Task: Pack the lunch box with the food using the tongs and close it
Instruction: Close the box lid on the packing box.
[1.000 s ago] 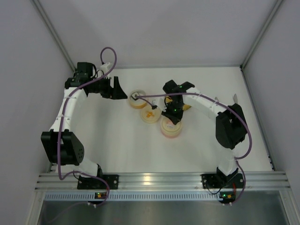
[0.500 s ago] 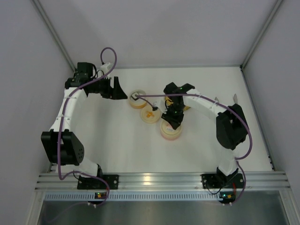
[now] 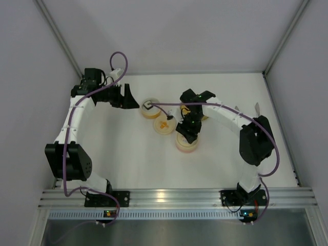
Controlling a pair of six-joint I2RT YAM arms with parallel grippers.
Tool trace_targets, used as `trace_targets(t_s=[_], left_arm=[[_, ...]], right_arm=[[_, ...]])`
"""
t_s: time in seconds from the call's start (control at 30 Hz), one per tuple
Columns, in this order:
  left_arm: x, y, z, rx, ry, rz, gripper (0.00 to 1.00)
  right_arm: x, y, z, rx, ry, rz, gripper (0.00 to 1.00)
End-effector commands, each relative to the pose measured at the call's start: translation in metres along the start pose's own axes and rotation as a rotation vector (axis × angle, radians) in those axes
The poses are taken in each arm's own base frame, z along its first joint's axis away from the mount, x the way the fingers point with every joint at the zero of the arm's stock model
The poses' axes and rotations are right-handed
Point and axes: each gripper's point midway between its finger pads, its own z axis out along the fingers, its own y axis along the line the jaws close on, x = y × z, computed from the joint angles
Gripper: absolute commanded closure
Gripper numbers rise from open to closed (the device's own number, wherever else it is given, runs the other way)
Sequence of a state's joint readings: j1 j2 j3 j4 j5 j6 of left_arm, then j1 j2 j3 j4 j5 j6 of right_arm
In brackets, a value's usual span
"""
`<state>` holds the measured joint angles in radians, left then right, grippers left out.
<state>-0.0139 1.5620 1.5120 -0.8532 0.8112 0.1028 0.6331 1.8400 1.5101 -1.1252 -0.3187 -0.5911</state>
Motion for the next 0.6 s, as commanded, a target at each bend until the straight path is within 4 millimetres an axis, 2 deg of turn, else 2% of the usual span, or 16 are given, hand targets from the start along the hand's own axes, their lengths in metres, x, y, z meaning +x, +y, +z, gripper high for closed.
trace_targets(t_s=[0.0,0.17,0.2,0.27,0.3,0.4,0.5,0.57], left_arm=[[-0.01,-0.009,-0.01,0.012,-0.05,0.062,0.2],[-0.01,-0.009,-0.012,0.005,-0.051,0.068,0.2],[-0.01,-0.01,-0.012,0.003,-0.052,0.067,0.2],[-0.011,-0.011,-0.012,0.006,-0.053,0.069,0.2],[-0.011,-0.01,-0.012,0.004,-0.052,0.068,0.2],[-0.011,-0.01,-0.012,0.006,-0.053,0.067,0.2],[-0.012,-0.009,-0.011,0.007,-0.056,0.065,0.2],[-0.012,-0.008,-0.01,0.008,-0.055,0.062,0.2]], right_arm=[[-0.032,0.015,-0.043,0.03,-0.142,-0.057,0.48],[-0.046,0.017,-0.068,0.072,-0.227,-0.072,0.5],[-0.048,0.018,-0.074,0.086,-0.249,-0.08,0.54],[-0.051,0.021,-0.079,0.081,-0.278,-0.091,0.67],[-0.051,0.025,-0.079,0.065,-0.282,-0.096,0.77],[-0.043,0.047,-0.073,-0.044,-0.269,-0.11,0.9],[-0.034,0.057,-0.059,-0.094,-0.23,-0.115,0.94],[-0.032,0.056,-0.049,-0.092,-0.213,-0.119,0.95]])
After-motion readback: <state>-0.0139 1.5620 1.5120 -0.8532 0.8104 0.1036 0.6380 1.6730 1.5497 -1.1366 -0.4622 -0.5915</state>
